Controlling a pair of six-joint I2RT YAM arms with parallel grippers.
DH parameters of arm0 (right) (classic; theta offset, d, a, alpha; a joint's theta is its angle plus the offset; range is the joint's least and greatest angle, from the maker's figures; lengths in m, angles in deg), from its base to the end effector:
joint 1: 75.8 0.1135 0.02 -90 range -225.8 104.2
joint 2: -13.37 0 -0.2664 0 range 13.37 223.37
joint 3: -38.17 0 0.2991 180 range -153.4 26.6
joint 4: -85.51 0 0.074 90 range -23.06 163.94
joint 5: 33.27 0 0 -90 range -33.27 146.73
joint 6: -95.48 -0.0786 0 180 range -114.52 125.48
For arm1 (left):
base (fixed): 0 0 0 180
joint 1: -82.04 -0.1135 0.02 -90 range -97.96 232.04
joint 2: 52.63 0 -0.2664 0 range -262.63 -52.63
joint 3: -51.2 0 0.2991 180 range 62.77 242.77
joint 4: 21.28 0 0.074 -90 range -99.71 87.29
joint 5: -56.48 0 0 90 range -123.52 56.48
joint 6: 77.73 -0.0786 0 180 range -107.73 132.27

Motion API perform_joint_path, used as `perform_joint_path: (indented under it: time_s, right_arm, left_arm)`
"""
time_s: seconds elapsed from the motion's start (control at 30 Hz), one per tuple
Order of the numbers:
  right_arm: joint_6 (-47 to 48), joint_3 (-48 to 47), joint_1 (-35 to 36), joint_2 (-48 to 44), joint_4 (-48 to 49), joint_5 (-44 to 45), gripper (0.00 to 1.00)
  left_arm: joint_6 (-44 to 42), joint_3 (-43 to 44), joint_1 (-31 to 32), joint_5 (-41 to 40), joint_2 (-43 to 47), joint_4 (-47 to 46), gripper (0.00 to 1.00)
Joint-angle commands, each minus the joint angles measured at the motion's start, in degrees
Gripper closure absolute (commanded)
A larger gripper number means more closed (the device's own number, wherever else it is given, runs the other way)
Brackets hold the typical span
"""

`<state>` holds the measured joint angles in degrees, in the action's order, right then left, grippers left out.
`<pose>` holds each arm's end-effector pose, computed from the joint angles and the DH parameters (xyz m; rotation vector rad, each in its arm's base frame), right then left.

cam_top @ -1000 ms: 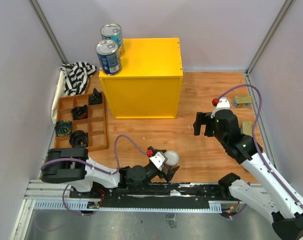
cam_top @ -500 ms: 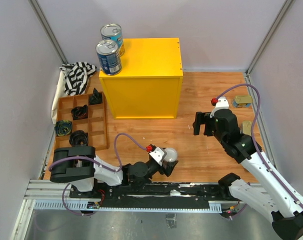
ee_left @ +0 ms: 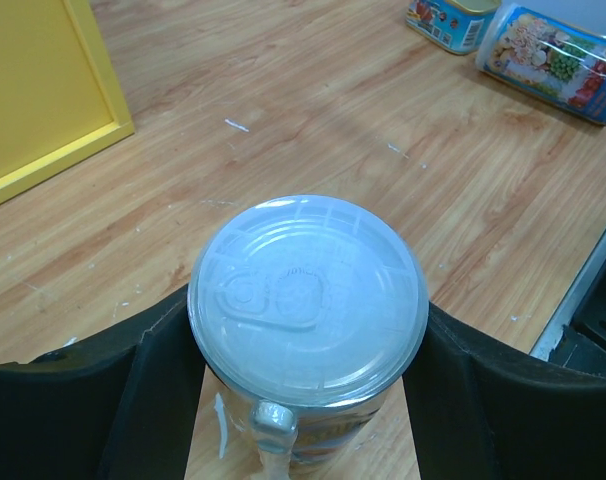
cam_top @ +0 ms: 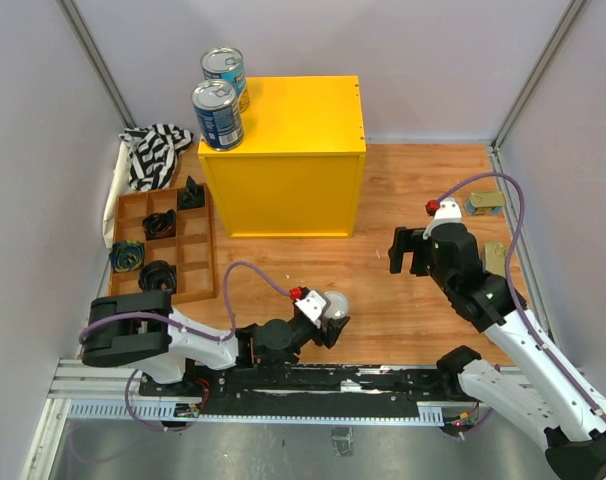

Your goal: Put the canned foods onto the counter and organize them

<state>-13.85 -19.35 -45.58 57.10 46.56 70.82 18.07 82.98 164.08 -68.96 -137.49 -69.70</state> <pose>0.2291 0.1113 0.3051 -0.0336 2.0089 0.3083 0.0885 -0.3041 0.1285 0.6209 1.5596 -0.6590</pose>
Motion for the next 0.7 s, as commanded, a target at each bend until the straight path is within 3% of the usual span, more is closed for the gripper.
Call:
perform_joint_path:
  time_s: [0.0,0.13,0.4,0.67]
  right_arm:
    - [-1.4,2.0,-0.8,-1.5,-1.1,2.7,0.02]
    - [-3.3,3.9,-0.8,-2.6,-2.0,4.0,0.02]
    - [-7.9,10.8,-0.8,-2.7,-1.8,10.4,0.02]
    - [-7.2,19.9,-0.8,-1.9,9.9,15.1,0.02]
  left_arm:
    - [0.7,0.3,-0.3,-2.6,7.2,-2.9,0.84]
    - [3.6,-1.2,-0.3,-4.0,12.8,2.2,0.99]
    - [7.4,0.9,-0.2,-5.3,18.4,14.6,1.0]
    - [6.9,5.3,1.0,-8.7,20.6,21.9,1.0]
